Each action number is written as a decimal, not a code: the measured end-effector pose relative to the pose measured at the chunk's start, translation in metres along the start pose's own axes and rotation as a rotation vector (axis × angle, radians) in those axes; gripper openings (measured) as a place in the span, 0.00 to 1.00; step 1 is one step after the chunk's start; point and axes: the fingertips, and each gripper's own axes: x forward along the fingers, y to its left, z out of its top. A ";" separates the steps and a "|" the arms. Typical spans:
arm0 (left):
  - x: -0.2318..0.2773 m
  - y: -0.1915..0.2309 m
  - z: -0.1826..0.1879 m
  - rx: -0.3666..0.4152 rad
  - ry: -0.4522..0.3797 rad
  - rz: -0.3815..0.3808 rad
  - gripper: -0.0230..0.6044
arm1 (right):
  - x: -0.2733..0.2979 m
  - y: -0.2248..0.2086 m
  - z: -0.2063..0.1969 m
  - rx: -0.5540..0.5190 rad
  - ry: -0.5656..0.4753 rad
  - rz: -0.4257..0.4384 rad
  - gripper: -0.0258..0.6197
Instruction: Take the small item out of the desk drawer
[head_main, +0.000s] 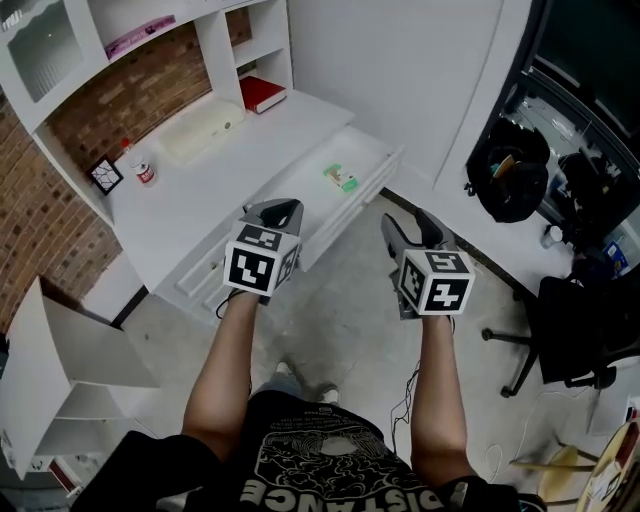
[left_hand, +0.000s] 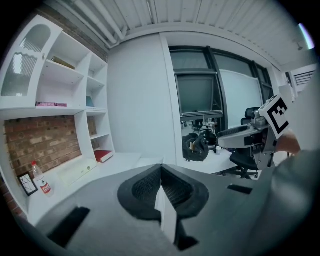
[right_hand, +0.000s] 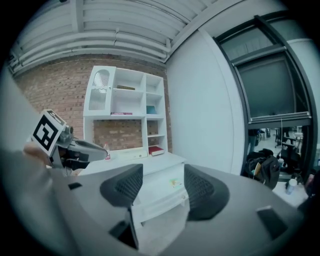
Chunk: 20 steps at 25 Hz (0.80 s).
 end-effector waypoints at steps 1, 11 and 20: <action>0.001 0.002 -0.001 -0.005 -0.001 0.002 0.05 | 0.002 0.001 -0.001 -0.001 0.003 0.003 0.44; 0.029 0.014 -0.009 -0.014 -0.003 0.005 0.05 | 0.034 -0.007 -0.003 -0.025 0.023 0.029 0.48; 0.089 0.064 -0.007 -0.036 0.001 0.021 0.05 | 0.115 -0.020 0.005 -0.048 0.048 0.057 0.51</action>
